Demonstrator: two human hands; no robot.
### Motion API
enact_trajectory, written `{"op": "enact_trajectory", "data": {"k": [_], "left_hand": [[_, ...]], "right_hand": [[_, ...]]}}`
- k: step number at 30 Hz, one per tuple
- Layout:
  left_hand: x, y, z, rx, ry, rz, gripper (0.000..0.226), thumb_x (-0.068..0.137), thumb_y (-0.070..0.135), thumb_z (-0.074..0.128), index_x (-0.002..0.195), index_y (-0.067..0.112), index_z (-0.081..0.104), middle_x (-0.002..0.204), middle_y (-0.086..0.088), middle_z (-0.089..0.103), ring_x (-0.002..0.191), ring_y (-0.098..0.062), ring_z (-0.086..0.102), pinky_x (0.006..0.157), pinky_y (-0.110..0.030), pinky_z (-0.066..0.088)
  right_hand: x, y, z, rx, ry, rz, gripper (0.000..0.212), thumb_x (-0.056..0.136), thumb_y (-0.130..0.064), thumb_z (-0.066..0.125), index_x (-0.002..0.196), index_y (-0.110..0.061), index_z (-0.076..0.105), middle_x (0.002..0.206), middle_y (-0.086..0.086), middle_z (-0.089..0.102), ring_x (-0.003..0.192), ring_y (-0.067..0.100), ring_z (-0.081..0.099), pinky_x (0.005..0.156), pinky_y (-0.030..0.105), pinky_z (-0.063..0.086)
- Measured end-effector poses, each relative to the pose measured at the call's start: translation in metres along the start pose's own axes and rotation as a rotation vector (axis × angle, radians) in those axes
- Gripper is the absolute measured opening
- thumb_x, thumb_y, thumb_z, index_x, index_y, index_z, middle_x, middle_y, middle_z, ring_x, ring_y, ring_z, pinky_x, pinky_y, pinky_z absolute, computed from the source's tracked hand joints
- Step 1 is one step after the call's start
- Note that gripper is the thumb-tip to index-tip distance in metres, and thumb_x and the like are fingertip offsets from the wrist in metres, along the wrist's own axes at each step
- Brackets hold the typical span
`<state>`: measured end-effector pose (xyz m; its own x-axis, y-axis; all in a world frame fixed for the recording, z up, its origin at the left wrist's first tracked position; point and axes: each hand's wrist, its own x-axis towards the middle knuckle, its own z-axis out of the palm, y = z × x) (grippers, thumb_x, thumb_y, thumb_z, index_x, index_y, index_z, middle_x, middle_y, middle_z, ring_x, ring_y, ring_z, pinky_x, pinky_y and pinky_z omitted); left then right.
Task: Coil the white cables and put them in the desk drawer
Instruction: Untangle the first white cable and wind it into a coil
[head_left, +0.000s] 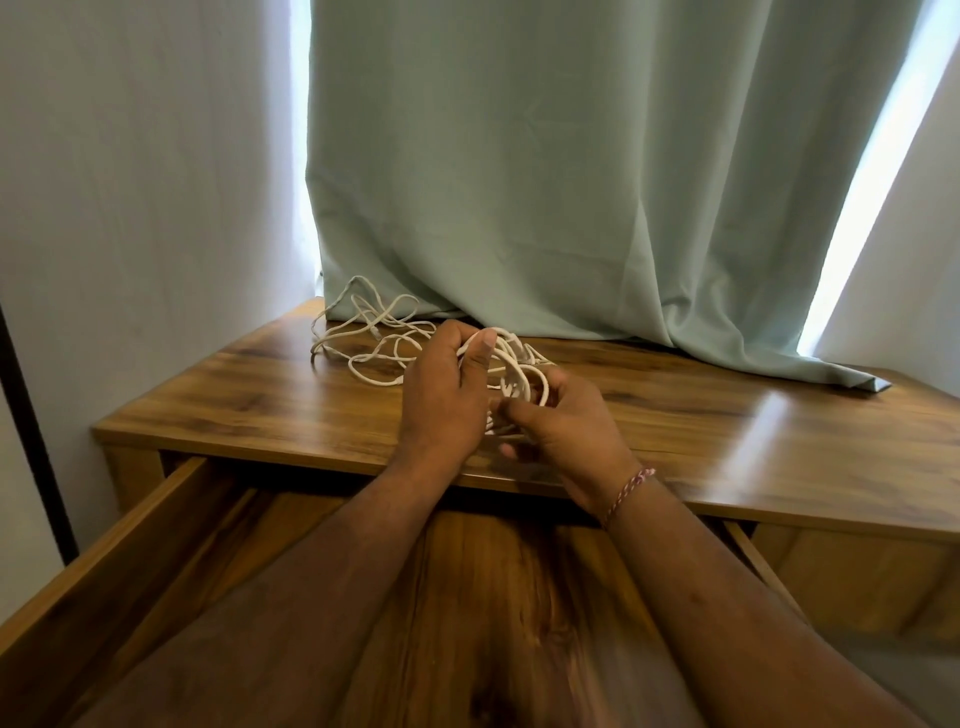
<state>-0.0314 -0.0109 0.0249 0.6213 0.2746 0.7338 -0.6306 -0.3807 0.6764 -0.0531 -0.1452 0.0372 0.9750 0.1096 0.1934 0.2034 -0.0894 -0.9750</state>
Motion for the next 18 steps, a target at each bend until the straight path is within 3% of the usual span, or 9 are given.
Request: {"op": "enact_trajectory", "data": {"k": [3,6,9,13,15,18], "left_hand": [[0.0,-0.005,0.001,0.015,0.014,-0.013,0.022,0.105,0.037,0.053,0.094,0.02,0.062,0.081,0.012,0.063,0.079,0.006,0.059,0.063,-0.009,0.042],[0.003,-0.005,0.002,0.0,0.05,-0.058,0.024,0.105,0.037,0.053,0.097,0.018,0.064,0.084,0.012,0.065,0.079,0.004,0.061,0.064,-0.009,0.043],[0.003,-0.002,0.0,-0.002,0.063,-0.052,0.023,0.105,0.037,0.054,0.097,0.019,0.064,0.083,0.012,0.065,0.077,0.001,0.062,0.063,-0.008,0.042],[0.001,0.0,-0.005,0.101,0.056,0.096,0.032,0.103,0.045,0.049,0.098,0.018,0.063,0.079,0.017,0.062,0.077,0.006,0.061,0.062,-0.007,0.04],[0.003,-0.004,-0.01,0.208,0.073,0.178,0.041,0.103,0.052,0.043,0.099,0.017,0.063,0.078,0.012,0.065,0.07,-0.004,0.06,0.06,-0.014,0.043],[0.009,-0.016,-0.021,0.397,0.084,0.218,0.041,0.105,0.053,0.042,0.1,0.021,0.067,0.082,0.005,0.071,0.072,-0.017,0.065,0.061,-0.037,0.052]], "right_hand": [[0.001,0.005,0.001,-0.499,0.305,-0.338,0.056,0.074,-0.026,0.091,0.114,-0.028,0.053,0.099,-0.012,0.066,0.081,0.006,0.069,0.067,0.022,0.056],[-0.002,0.007,0.001,-0.802,0.383,-0.638,0.034,0.081,-0.036,0.082,0.101,-0.024,0.058,0.111,-0.009,0.054,0.087,0.005,0.057,0.068,0.018,0.048],[-0.003,0.009,0.002,-1.046,0.398,-0.631,0.028,0.096,-0.047,0.064,0.101,-0.019,0.07,0.131,-0.002,0.052,0.103,0.01,0.058,0.069,0.022,0.051],[-0.007,0.005,0.004,-1.115,0.376,-0.613,0.033,0.101,-0.045,0.053,0.094,-0.021,0.075,0.14,-0.002,0.05,0.118,0.013,0.053,0.068,0.021,0.044],[-0.007,0.0,0.005,-1.134,0.33,-0.592,0.034,0.101,-0.046,0.051,0.094,-0.023,0.076,0.141,-0.006,0.049,0.121,0.013,0.051,0.071,0.023,0.049],[-0.009,-0.005,0.008,-1.057,0.277,-0.576,0.034,0.1,-0.046,0.052,0.101,-0.024,0.078,0.141,-0.007,0.051,0.12,0.011,0.053,0.082,0.026,0.053]]}}
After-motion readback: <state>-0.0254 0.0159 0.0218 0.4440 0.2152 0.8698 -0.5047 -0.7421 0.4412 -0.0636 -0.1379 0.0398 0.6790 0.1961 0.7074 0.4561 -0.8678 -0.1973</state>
